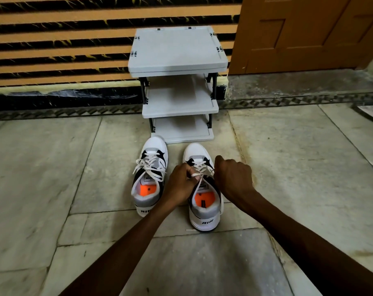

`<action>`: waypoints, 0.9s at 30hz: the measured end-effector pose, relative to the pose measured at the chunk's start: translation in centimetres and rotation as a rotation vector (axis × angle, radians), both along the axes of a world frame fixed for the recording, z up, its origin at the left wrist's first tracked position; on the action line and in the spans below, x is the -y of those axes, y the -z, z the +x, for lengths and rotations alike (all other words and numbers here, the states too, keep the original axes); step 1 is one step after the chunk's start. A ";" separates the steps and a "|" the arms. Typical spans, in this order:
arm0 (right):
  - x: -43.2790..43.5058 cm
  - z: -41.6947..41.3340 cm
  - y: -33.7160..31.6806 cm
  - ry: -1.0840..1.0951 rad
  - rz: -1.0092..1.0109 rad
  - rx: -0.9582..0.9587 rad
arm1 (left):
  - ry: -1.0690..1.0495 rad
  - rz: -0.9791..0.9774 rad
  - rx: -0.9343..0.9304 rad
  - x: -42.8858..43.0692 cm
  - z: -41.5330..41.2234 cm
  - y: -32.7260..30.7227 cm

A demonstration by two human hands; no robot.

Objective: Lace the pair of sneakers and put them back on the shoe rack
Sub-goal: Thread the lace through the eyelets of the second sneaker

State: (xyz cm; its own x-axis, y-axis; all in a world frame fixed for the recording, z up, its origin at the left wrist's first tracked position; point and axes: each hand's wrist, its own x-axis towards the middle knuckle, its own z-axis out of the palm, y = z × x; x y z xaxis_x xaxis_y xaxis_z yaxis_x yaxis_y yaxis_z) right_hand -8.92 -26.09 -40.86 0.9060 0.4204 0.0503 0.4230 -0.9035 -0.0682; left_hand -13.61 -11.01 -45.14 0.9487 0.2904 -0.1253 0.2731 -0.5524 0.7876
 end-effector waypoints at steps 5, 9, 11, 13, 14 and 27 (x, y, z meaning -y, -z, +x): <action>-0.8 0.1 1.5 0.014 0.088 -0.032 | -0.058 -0.102 -0.045 0.3 0.3 -0.9; -0.7 0.7 1.4 0.025 0.350 -0.274 | -0.099 -0.220 -0.025 -0.1 0.4 -0.6; -0.6 0.9 0.6 0.032 0.441 -0.413 | -0.117 -0.318 -0.014 -0.1 0.5 -0.9; -0.5 1.3 -1.0 -0.014 0.480 -0.417 | -0.139 -0.430 -0.003 0.0 0.7 -2.0; -0.5 1.4 -2.1 -0.046 0.481 -0.396 | -0.141 -0.476 0.003 0.0 0.7 -2.6; 0.0 3.2 -2.3 -0.030 0.335 -0.218 | -0.066 -0.234 -0.224 -2.0 1.3 -2.9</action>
State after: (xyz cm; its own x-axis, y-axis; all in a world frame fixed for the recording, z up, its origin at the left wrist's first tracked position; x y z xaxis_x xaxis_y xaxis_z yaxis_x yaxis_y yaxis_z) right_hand -5.76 -26.11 -38.60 0.8981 0.4397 -0.0025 0.3921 -0.8034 -0.4481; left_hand -12.26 -9.00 -42.21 0.8703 0.2889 -0.3989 0.4827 -0.3387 0.8076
